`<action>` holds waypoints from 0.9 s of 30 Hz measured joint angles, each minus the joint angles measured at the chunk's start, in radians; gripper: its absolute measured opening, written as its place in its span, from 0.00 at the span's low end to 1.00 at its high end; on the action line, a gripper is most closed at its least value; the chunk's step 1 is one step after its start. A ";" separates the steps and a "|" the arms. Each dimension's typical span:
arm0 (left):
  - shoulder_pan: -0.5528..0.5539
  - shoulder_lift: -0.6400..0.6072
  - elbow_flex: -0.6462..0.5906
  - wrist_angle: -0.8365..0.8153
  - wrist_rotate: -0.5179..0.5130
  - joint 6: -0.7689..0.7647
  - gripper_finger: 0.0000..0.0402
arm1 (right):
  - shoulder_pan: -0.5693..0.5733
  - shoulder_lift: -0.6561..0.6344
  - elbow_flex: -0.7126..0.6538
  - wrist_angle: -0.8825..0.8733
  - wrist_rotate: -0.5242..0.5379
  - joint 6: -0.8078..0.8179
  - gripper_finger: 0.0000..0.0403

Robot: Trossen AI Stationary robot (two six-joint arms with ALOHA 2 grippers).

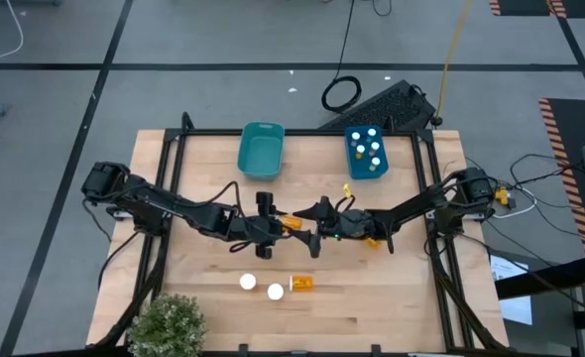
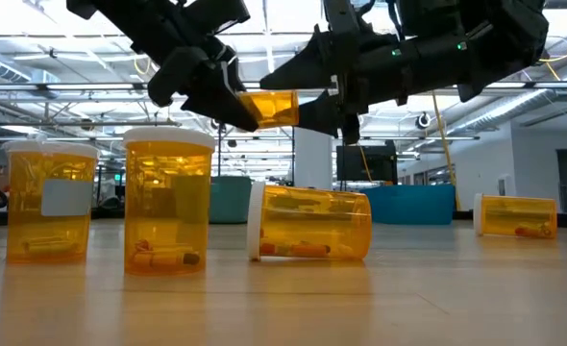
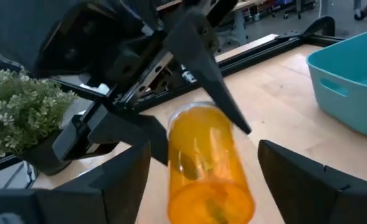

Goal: Pick and place medicine bottles into bin by pill shape (circle, oval)
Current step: Put the big orange pill bottle into the green bin

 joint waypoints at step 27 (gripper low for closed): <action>-0.060 -0.002 0.000 0.081 -0.146 0.038 0.73 | -0.001 -0.062 -0.001 -0.006 -0.078 -0.062 0.46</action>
